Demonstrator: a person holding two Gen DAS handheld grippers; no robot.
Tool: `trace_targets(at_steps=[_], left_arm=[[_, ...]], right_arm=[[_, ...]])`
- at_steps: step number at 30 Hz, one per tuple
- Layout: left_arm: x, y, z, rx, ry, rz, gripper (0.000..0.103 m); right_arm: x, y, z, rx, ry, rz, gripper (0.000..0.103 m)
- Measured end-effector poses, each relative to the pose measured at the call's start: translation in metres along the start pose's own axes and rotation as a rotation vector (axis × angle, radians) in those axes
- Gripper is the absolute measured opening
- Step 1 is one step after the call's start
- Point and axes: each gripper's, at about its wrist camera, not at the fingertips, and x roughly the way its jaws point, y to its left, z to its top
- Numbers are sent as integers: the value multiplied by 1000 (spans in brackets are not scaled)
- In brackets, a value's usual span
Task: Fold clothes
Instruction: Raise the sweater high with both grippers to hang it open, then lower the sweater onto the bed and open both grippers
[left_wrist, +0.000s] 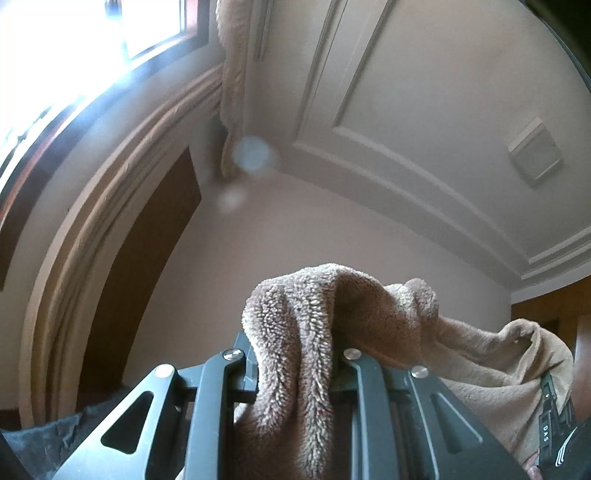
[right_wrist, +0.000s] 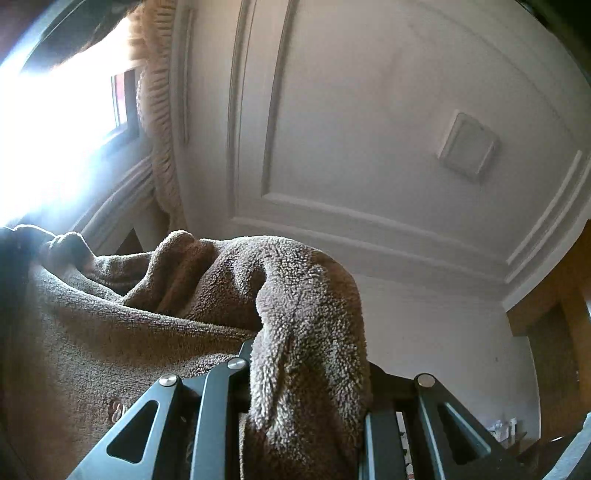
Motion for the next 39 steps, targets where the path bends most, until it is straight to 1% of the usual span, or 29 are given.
trace_targets(at_steps=[3,5,10,13,15,18,21,25,28,30,32,37,39], left_arm=[[-21,-17,16,20,-80,-16,23],[-28,-25,23,33,-118,-19,23],[-10,-29,17,72,-87,22,23],[1,-31,14,96,-69,47,24],[11,-30,10,110,-47,65,24],[50,-12,-20,143,67,110,25],[87,1,-54,171,170,141,25],[129,19,-96,187,291,151,25],[159,33,-131,206,380,156,25],[178,43,-157,219,441,170,25],[196,55,-185,225,508,193,25],[235,92,-258,193,692,250,25],[245,103,-282,189,745,267,25]], right_arm=[[-4,-6,7,9,-27,7,20],[-6,-12,15,21,-44,12,20],[-2,-19,31,18,-49,14,20],[10,-14,33,-5,-19,8,20],[18,-11,25,-17,23,4,20],[36,-8,4,-21,119,18,20],[57,0,-30,-37,235,30,20],[87,9,-89,-78,394,24,20],[110,10,-135,-67,531,39,20],[121,11,-165,-70,607,42,20],[129,14,-193,-96,666,38,20],[143,15,-249,-124,790,49,20],[151,15,-268,-129,841,56,20]])
